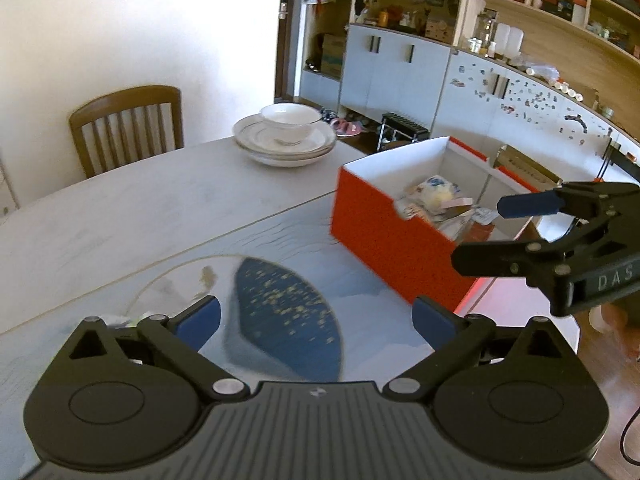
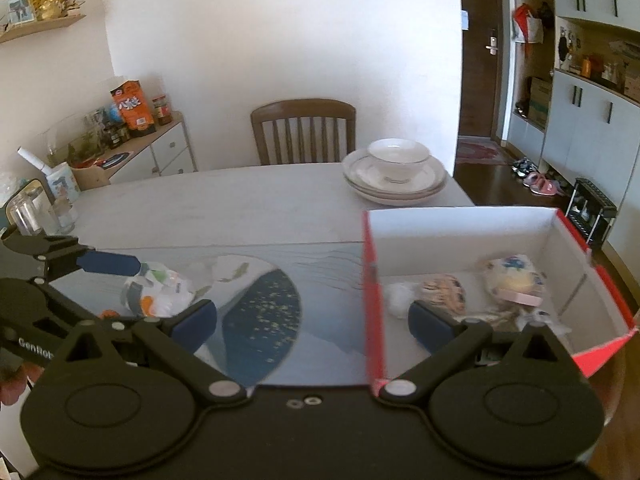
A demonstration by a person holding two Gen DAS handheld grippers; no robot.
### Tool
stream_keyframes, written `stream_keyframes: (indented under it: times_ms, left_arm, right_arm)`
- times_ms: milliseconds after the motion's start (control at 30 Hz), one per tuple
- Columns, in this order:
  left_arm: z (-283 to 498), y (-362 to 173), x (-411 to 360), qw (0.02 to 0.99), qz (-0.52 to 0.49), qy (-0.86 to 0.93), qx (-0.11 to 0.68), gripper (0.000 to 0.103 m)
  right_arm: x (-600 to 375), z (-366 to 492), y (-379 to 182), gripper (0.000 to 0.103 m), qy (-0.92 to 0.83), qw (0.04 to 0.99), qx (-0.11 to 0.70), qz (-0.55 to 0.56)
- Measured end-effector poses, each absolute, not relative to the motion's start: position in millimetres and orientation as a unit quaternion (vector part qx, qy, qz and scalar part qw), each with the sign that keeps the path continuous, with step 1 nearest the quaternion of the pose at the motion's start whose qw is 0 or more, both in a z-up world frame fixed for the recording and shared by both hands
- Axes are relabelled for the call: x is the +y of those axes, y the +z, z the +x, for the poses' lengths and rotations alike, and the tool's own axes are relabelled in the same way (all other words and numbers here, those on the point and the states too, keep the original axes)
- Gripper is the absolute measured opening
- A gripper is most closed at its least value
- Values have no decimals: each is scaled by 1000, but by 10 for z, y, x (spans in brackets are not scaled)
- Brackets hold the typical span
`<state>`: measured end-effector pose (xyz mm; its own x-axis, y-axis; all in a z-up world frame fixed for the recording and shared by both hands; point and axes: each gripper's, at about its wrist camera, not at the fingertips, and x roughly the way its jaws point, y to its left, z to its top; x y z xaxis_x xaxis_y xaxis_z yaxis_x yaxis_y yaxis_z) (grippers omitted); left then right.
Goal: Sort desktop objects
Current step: 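Withdraw both open tools from the box back over the table, then grasp the orange with the left tool while the right tool grasps the white tissue bag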
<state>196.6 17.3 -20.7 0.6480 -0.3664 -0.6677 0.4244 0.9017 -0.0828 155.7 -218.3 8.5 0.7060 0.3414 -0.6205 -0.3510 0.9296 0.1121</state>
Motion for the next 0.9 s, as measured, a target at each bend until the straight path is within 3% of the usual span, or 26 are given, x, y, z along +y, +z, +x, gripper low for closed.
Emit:
stream_keyframes:
  times_ms: [900]
  left_arm:
    - [1980, -802, 1403, 907, -3, -111, 406, 102]
  right_arm:
    - [-618, 2078, -280, 102, 280, 885, 367, -61]
